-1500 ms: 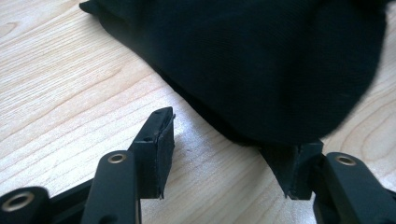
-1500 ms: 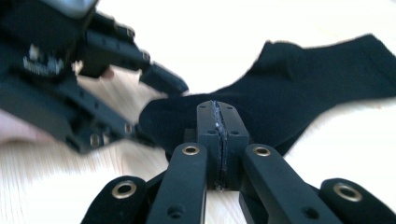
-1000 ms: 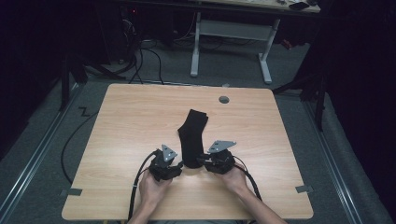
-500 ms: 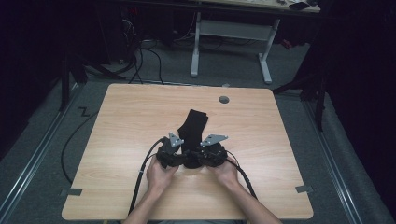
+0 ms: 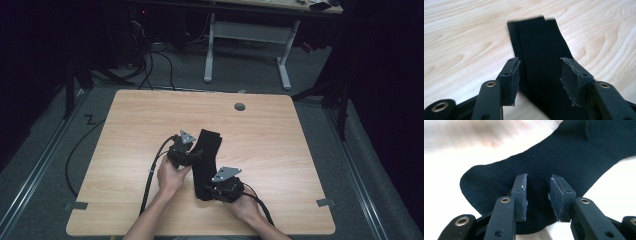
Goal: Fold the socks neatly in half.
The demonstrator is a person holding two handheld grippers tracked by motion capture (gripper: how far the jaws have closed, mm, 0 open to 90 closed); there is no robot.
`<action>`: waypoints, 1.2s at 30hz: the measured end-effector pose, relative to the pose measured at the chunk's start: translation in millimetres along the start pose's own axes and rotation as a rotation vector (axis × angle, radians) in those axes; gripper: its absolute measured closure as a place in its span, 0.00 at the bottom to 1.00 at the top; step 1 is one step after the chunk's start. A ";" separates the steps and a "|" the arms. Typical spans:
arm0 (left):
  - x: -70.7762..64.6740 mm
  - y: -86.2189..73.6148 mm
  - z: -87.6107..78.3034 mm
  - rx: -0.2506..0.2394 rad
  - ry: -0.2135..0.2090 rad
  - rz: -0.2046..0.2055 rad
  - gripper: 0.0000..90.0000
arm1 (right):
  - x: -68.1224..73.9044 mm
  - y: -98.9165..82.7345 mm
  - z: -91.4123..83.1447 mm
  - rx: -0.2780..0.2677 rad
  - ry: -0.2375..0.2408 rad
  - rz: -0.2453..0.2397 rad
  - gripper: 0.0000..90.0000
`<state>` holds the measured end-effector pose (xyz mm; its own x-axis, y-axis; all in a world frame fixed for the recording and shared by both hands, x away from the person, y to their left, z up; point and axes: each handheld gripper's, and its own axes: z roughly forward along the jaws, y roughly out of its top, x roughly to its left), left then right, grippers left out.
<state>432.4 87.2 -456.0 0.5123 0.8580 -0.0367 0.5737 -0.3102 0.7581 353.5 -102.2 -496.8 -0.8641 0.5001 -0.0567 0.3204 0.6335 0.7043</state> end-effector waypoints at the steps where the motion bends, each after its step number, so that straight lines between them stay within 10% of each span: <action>1: 0.7 3.4 2.6 0.006 -0.003 0.000 0.55 | 2.6 -0.5 -3.7 -0.010 -0.003 0.004 0.73; 6: 6.4 25.5 23.3 0.042 0.004 0.008 0.56 | -7.4 7.4 -10.2 -0.084 -0.038 0.054 0.73; 18: 10.8 40.7 74.8 0.138 -0.006 -0.003 0.57 | -9.7 5.3 8.7 -0.008 -0.044 0.031 0.75; 29: 1.4 39.7 79.8 0.147 -0.053 0.051 0.91 | 1.4 -2.1 1.9 -0.014 -0.017 0.007 0.75; 36: 3.7 46.3 62.3 0.078 -0.077 0.054 0.96 | 2.8 -2.4 0.7 -0.016 -0.024 -0.007 0.79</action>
<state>500.7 50.5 -461.5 0.5899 0.8060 -0.0494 0.5902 -0.3885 0.7076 350.6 -102.0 -499.2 -0.8570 0.5093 -0.0786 0.3076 0.6278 0.7150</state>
